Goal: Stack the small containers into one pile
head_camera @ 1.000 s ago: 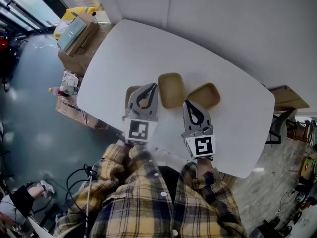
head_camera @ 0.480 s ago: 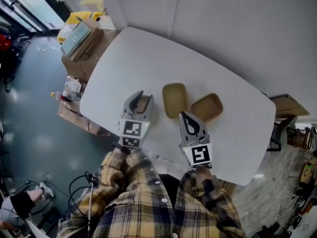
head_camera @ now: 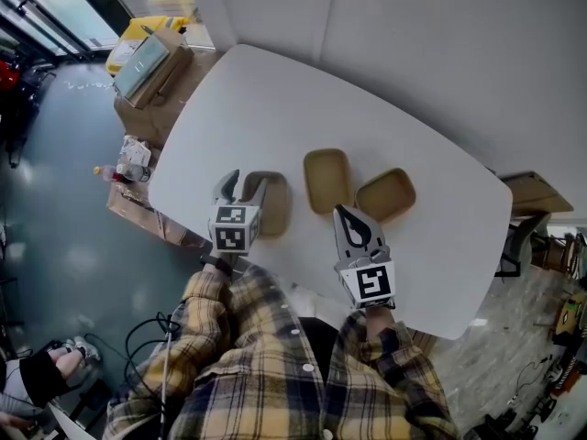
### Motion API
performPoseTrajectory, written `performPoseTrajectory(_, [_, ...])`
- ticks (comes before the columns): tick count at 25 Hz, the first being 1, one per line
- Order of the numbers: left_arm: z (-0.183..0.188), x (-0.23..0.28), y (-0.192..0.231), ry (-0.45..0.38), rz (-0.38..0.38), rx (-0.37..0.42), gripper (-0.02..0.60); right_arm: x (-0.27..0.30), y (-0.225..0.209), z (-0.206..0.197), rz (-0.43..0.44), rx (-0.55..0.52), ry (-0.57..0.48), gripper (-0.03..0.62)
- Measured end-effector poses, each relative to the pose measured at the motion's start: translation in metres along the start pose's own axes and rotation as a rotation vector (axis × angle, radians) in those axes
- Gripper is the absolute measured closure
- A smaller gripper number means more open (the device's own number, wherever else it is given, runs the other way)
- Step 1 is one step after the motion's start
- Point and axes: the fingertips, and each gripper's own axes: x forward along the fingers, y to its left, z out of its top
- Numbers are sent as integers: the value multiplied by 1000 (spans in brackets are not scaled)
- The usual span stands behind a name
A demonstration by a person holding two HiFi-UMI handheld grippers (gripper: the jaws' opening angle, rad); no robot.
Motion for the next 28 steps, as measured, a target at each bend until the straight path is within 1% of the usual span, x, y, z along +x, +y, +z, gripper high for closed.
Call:
performPoseTrajectory(2, [-18, 4, 9, 62, 36, -10, 350, -1, 0, -1, 0, 1, 2, 579])
performPoseTrajectory(4, [-35, 7, 16, 118, 61, -36, 350, -2, 0, -1, 1, 2, 0, 579])
performPoseTrajectory(8, [-53, 9, 20, 201, 55, -78, 355, -2, 0, 0, 1, -9, 20, 579])
performPoseTrajectory(12, [-65, 13, 20, 261, 46, -97, 401, -2, -5, -5, -16, -8, 26, 579])
performPoseTrajectory(15, [-68, 16, 20, 273, 67, -97, 461, -5, -9, -5, -27, -19, 26, 579])
performPoseTrajectory(20, [-69, 19, 22, 306, 76, -104, 525, -6, -9, -4, -38, -20, 41, 579])
performPoseTrajectory(23, [-67, 18, 20, 319, 82, -120, 538, -8, -11, -4, -46, -18, 38, 579])
performPoseTrajectory(28, [-60, 18, 23, 302, 88, -157, 549, -10, -15, -5, -67, -13, 42, 579])
